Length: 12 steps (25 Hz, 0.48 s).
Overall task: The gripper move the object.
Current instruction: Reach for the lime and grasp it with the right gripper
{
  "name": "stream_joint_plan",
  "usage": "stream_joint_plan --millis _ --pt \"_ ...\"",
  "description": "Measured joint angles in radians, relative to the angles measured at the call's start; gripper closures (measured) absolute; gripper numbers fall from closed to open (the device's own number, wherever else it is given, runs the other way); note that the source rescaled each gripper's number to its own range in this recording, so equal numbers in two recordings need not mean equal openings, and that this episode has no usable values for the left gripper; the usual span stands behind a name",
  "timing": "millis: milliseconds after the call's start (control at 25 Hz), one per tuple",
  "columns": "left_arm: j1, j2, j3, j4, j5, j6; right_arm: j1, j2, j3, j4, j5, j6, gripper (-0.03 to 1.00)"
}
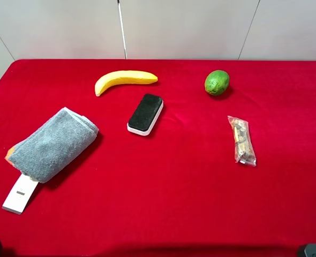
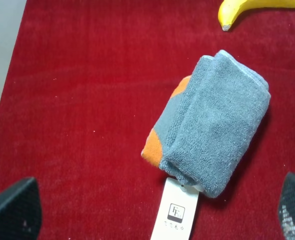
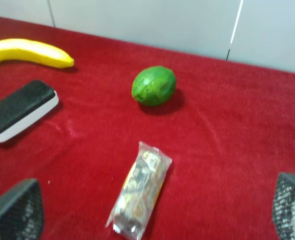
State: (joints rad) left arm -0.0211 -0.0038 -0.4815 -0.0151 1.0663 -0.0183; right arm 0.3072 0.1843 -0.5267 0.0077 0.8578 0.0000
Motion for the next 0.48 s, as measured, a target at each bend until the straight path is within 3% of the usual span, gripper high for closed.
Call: stream_joint_plan --millis 480 --pt "0.000 0.000 0.000 0.000 0.000 0.000 0.000 0.285 0.000 0.000 -0.295 -0.013 -0.03"
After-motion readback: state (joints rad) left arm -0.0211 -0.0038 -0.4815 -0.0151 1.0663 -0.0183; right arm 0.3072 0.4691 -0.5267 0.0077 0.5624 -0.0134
